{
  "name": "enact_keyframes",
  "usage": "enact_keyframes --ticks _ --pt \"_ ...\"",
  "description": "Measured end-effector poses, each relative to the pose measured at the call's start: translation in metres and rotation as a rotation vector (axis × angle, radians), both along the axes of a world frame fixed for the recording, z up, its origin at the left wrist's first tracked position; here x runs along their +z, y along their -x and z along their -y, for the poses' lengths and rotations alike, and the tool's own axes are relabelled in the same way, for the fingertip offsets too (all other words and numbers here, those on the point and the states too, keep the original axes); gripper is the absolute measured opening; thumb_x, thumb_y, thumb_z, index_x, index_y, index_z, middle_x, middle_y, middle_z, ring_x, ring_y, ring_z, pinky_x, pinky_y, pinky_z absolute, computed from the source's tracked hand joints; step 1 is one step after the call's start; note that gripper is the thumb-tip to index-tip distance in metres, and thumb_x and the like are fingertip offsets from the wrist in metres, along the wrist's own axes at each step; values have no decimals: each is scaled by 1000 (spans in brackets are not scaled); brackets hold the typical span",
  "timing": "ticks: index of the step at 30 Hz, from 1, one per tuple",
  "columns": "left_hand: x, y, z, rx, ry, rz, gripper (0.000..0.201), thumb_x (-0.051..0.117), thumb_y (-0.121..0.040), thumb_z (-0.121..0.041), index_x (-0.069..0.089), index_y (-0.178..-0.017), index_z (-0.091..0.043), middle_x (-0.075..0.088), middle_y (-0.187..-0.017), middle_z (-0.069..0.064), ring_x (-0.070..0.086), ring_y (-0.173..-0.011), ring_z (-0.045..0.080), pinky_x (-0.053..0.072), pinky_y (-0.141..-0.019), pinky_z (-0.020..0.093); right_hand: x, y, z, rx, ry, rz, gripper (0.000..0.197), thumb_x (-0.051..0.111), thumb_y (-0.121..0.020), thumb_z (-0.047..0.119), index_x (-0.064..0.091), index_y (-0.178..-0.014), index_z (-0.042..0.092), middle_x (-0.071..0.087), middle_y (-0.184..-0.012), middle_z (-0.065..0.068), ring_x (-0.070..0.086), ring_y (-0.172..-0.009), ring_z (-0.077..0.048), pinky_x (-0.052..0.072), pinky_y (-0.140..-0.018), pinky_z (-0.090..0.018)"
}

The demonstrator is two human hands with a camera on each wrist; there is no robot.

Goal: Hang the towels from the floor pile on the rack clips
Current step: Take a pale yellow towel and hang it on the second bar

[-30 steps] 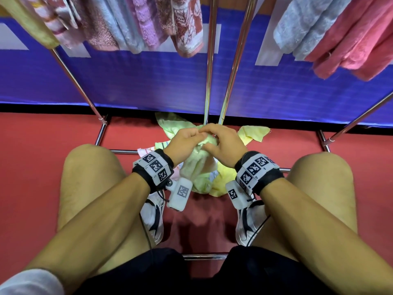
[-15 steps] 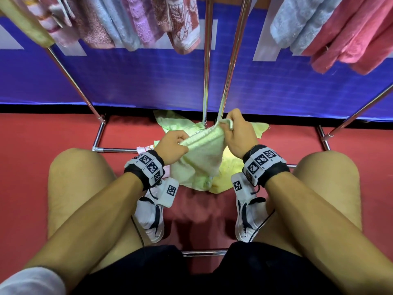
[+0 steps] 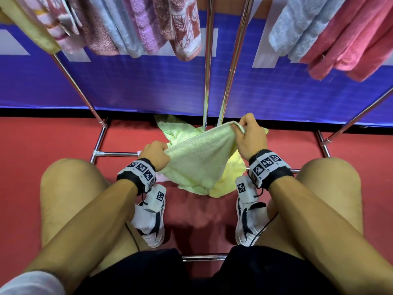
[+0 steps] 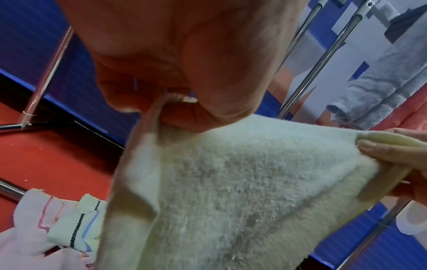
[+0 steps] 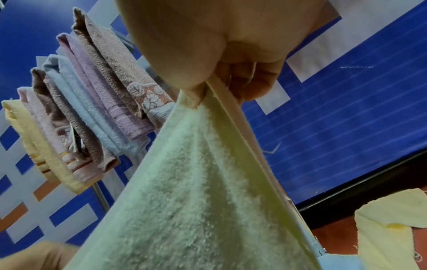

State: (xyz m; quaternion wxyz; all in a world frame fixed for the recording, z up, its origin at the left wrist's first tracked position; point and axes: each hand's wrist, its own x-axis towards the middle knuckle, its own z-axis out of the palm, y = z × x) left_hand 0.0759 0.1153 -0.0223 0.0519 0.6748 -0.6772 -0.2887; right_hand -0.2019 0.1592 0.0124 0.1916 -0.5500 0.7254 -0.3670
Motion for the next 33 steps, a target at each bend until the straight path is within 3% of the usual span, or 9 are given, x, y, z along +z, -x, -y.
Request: enact_keyframes --ticks 4,7,9,16,21,25,29,31,33 --pt "1 -6 4 76 5 -45 16 43 -67 -2 50 -59 -14 42 -61 8 32 -62 26 34 -57 30 3 3 -1 -24 10 7 22 55 -97 32 44 -87 16 54 -65 -3 51 -60 -27 44 -59 -36" --pt "2 -8 8 86 -27 -72 20 44 -77 -1 63 -72 -8 50 -69 11 42 -68 29 38 -64 32 3 6 -1 -30 -8 -1 21 56 -97 28 45 -86 14 51 -64 -1 46 -59 -22 37 -53 -26" --pt "2 -8 10 93 -23 -66 19 44 -83 0 59 -74 -8 56 -77 14 50 -76 33 40 -69 33 3 9 -1 -45 -16 -5 21 56 -97 27 44 -85 14 50 -65 0 43 -58 -19 34 -50 -22" --pt "1 -7 12 187 69 -131 19 45 -88 -4 58 -88 -19 63 -88 12 55 -82 33 43 -73 32 3 19 -2 -171 -47 22 21 56 -96 29 47 -88 12 59 -76 -9 50 -64 -24 36 -54 -28" --pt "4 -8 18 313 81 -259 24 60 -92 -21 58 -69 -14 60 -73 10 52 -72 29 43 -67 30 2 22 -2 -221 -103 19 24 58 -94 33 51 -87 11 60 -76 -8 51 -66 -26 39 -60 -31" --pt "13 9 22 347 105 -474 26 65 -91 -21 58 -68 -11 56 -72 8 48 -68 21 41 -66 30 1 17 0 -151 -146 -6 24 60 -92 33 55 -84 10 61 -74 -6 54 -71 -29 44 -63 -34" --pt "28 42 13 397 -34 -797 20 66 -93 -22 60 -74 -17 57 -70 2 54 -63 14 52 -59 28 -2 -7 3 38 -147 132 8 57 -93 24 49 -96 22 59 -69 -3 59 -71 -29 49 -65 -34" --pt "37 59 6 388 -151 -925 14 62 -96 -19 62 -82 -17 60 -80 4 60 -70 15 56 -65 30 2 -23 1 121 -129 255 13 52 -95 15 44 -99 24 61 -68 -22 62 -67 -38 49 -52 -28" --pt "43 73 0 353 -237 -996 8 58 -97 -14 63 -91 -15 63 -84 6 62 -75 17 56 -77 37 8 -38 1 179 -105 352 17 47 -94 7 45 -90 24 54 -62 -21 62 -64 -43 43 -42 -19"
